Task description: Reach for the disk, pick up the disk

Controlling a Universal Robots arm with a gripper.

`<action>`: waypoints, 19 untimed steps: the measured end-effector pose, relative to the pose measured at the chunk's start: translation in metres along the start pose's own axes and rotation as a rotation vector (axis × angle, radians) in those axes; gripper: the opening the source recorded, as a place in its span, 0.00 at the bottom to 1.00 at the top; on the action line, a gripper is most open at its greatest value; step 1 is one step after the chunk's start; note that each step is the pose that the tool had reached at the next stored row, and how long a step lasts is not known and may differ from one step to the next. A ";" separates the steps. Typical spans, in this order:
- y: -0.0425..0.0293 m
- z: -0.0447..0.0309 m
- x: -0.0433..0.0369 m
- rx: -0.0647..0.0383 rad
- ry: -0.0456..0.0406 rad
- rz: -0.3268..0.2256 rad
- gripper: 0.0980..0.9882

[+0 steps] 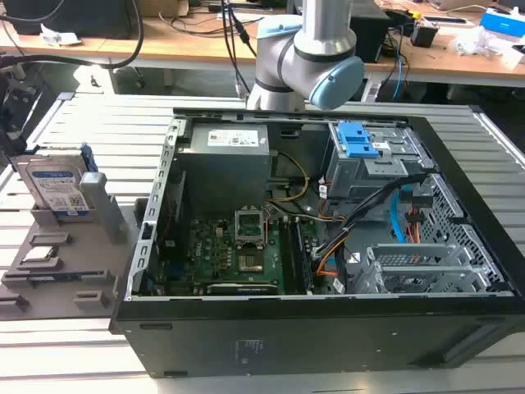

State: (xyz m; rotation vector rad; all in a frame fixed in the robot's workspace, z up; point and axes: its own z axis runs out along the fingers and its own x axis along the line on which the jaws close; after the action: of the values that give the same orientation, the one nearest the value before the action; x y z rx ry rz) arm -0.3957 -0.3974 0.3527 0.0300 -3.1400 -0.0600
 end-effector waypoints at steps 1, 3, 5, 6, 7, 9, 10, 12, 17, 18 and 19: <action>0.0000 0.0000 0.0000 0.000 0.0003 -0.007 0.01; 0.0000 0.0000 0.0000 0.000 0.0030 -0.080 0.01; 0.0000 0.0000 0.0000 0.000 0.0039 -0.103 0.01; 0.0000 0.0000 0.0000 0.000 0.0043 -0.115 0.01; 0.0000 0.0000 0.0000 0.000 0.0047 -0.124 0.01; 0.0000 0.0000 0.0000 0.000 0.0055 -0.146 0.01; 0.0000 0.0000 0.0000 0.000 0.0059 -0.156 0.01; 0.0000 0.0000 0.0000 0.000 0.0068 -0.180 0.01; 0.0000 0.0000 0.0000 0.000 0.0098 -0.259 0.01; 0.0000 0.0000 0.0000 0.000 0.0104 -0.273 0.01; 0.0000 0.0000 0.0000 0.000 0.0117 -0.306 0.01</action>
State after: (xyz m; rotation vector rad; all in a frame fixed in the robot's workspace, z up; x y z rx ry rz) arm -0.3957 -0.3974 0.3527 0.5075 -3.0930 -0.0590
